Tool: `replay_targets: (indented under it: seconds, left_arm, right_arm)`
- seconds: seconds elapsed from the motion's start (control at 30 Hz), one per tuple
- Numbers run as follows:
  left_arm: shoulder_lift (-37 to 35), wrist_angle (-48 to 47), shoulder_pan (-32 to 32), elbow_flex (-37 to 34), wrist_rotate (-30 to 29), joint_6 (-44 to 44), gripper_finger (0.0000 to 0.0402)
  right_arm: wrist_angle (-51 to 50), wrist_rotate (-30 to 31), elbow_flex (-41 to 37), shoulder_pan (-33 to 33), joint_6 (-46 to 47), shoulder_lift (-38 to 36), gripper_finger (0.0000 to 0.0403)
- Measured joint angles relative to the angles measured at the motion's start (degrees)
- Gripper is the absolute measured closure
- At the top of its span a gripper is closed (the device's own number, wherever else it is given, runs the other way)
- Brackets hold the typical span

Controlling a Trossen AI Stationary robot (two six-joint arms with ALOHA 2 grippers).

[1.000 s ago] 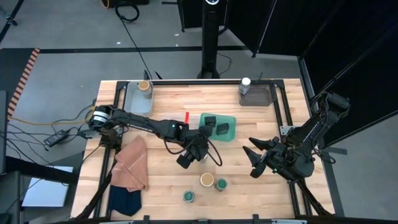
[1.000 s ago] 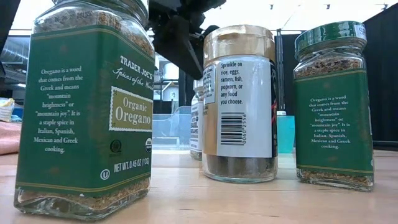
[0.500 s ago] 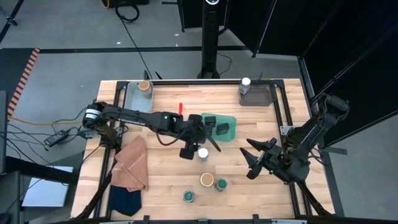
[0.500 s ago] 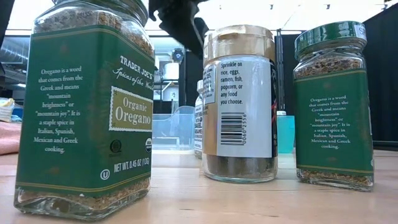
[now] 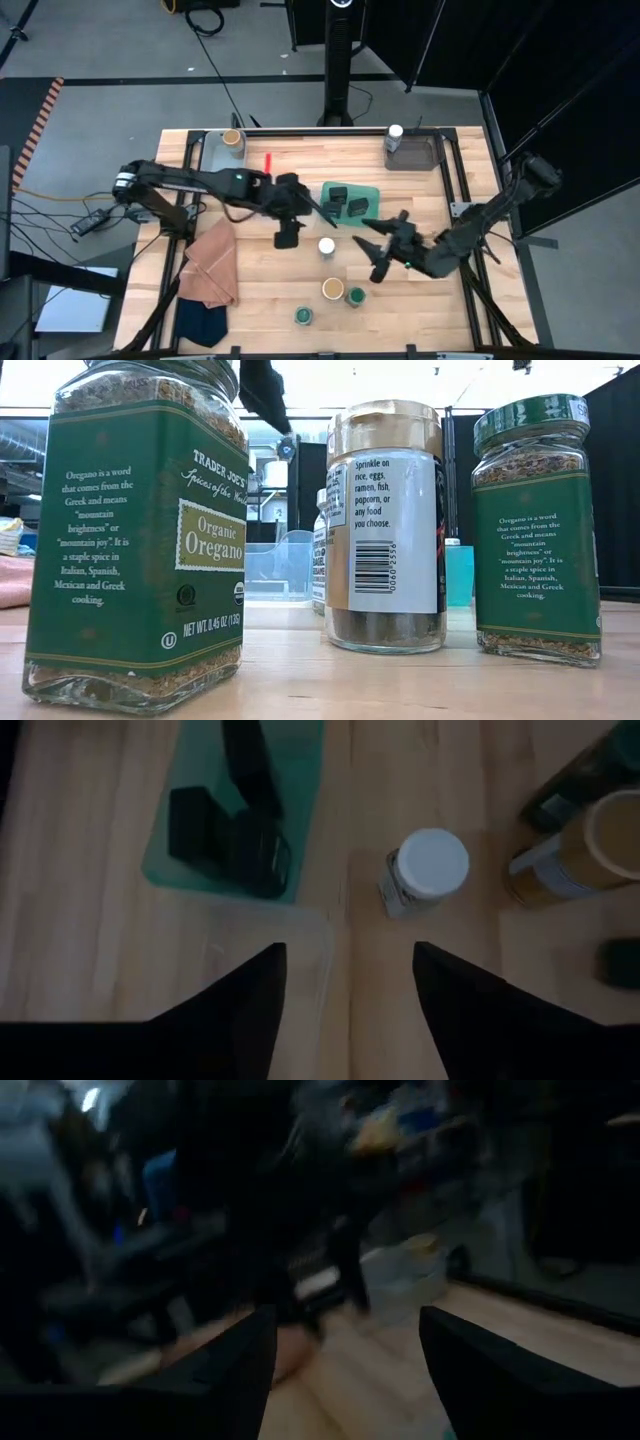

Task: Sort spices by type
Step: Put the white seasoning bottle into the black bin

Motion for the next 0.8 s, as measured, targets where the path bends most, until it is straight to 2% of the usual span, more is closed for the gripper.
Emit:
replay_targets:
  seconds: [0.13, 0.23, 0.37, 0.53, 0.8]
  left_arm:
    - [-4.53, -3.77, 0.0, -0.01, -0.48, -3.02, 0.0181]
    - [-7.47, -6.4, 0.0, 0.0, -0.89, -4.9, 0.0183]
    - [-10.52, -8.93, 0.0, 0.0, -1.04, -5.77, 0.0183]
    - [-13.06, -11.49, 0.0, 0.0, -1.7, -6.72, 0.0183]
    - [-13.03, -15.83, 0.0, 0.0, -2.07, -6.55, 0.0183]
  right_arm:
    - [-31.49, -17.31, 10.85, -6.96, 16.95, 0.64, 0.0151]
    - [-47.67, -29.61, 18.15, -11.57, 23.07, 2.5, 0.0153]
    - [-53.27, -37.34, 25.11, -14.87, 17.08, 6.27, 0.0155]
    - [-55.07, -40.39, 32.53, -17.3, 8.62, 12.87, 0.0155]
    - [-63.29, -45.09, 40.33, -19.2, 2.21, 22.88, 0.0153]
